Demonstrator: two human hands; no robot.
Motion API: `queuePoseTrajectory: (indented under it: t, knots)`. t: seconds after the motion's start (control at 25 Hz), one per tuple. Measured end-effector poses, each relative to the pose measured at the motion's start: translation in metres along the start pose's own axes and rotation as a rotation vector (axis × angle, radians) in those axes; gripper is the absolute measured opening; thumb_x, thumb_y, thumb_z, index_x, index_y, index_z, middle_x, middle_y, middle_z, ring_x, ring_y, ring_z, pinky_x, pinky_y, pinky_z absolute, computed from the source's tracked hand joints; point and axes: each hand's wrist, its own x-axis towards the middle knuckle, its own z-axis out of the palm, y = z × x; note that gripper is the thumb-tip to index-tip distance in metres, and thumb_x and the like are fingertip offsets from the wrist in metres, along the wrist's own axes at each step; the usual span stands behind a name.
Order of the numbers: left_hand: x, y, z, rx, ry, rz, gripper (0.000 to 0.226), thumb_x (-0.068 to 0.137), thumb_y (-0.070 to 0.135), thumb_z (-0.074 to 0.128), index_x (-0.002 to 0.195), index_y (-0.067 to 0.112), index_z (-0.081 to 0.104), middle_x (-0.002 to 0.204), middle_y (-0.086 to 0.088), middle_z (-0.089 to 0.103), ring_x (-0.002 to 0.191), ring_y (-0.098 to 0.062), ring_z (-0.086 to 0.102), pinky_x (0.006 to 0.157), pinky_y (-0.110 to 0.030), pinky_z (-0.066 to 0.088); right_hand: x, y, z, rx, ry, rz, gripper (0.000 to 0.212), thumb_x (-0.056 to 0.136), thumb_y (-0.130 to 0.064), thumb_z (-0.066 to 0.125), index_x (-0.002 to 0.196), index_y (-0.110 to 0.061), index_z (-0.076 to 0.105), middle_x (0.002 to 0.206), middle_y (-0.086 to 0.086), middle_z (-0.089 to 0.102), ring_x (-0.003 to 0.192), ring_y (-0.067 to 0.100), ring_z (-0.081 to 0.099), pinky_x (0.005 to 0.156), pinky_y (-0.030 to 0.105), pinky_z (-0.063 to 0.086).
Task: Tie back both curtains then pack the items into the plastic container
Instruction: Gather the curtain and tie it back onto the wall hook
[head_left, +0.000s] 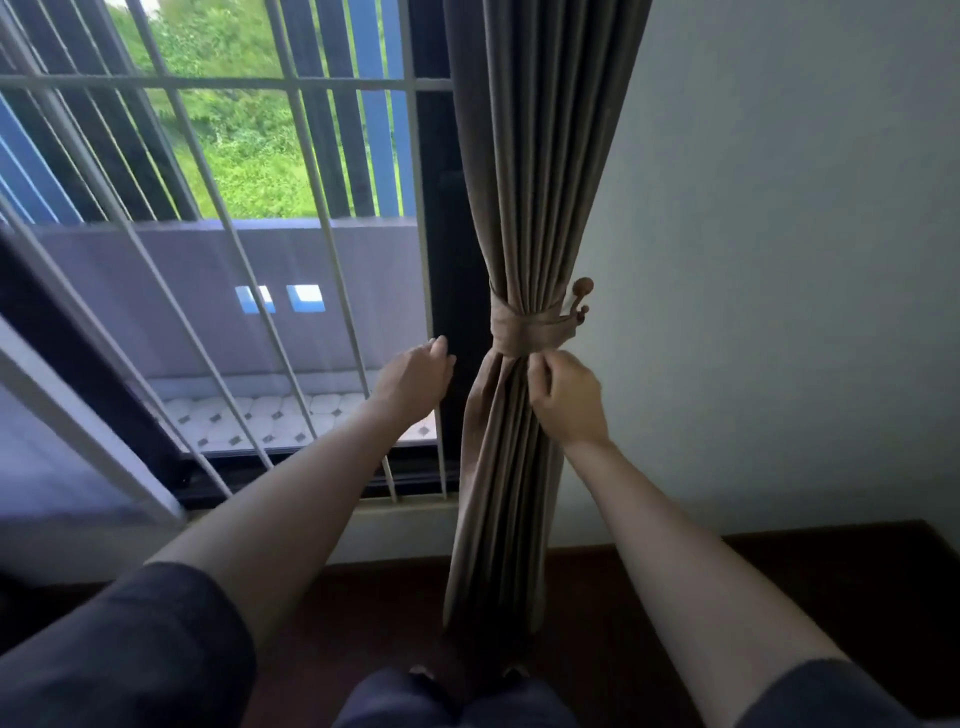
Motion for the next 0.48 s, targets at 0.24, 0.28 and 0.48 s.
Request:
queuePoseTrajectory:
  t: [0.24, 0.28, 0.48]
  knots:
    - [-0.019, -0.039, -0.022, -0.026, 0.056, -0.101, 0.026, 0.100, 0.021, 0.034, 0.094, 0.001, 0.051, 0.090, -0.019, 0.061, 0.082, -0.041, 0.060, 0.061, -0.037, 0.038, 0.009, -0.063, 0.043, 0.045, -0.119, -0.158, 0.032, 0.096, -0.022, 0.035, 0.091, -0.005, 0.062, 0.088, 0.011, 0.066, 0.082, 0.026, 0.061, 0.074, 0.035, 0.046]
    - [-0.023, -0.049, -0.027, -0.020, 0.046, -0.120, 0.027, 0.099, 0.022, 0.035, 0.097, 0.001, 0.052, 0.095, -0.019, 0.062, 0.088, -0.040, 0.061, 0.066, -0.040, 0.042, 0.012, -0.073, 0.051, 0.045, -0.134, -0.181, 0.036, 0.096, -0.025, 0.033, 0.094, -0.005, 0.063, 0.090, 0.011, 0.067, 0.085, 0.027, 0.062, 0.075, 0.034, 0.046]
    - [-0.054, -0.138, -0.057, 0.071, -0.030, -0.337, 0.044, 0.101, 0.027, 0.033, 0.134, 0.000, 0.044, 0.139, -0.019, 0.049, 0.126, -0.033, 0.048, 0.101, -0.041, 0.040, 0.022, -0.141, 0.116, -0.034, -0.361, -0.328, 0.047, 0.099, -0.037, 0.033, 0.131, -0.009, 0.050, 0.134, 0.009, 0.056, 0.122, 0.027, 0.052, 0.095, 0.035, 0.042]
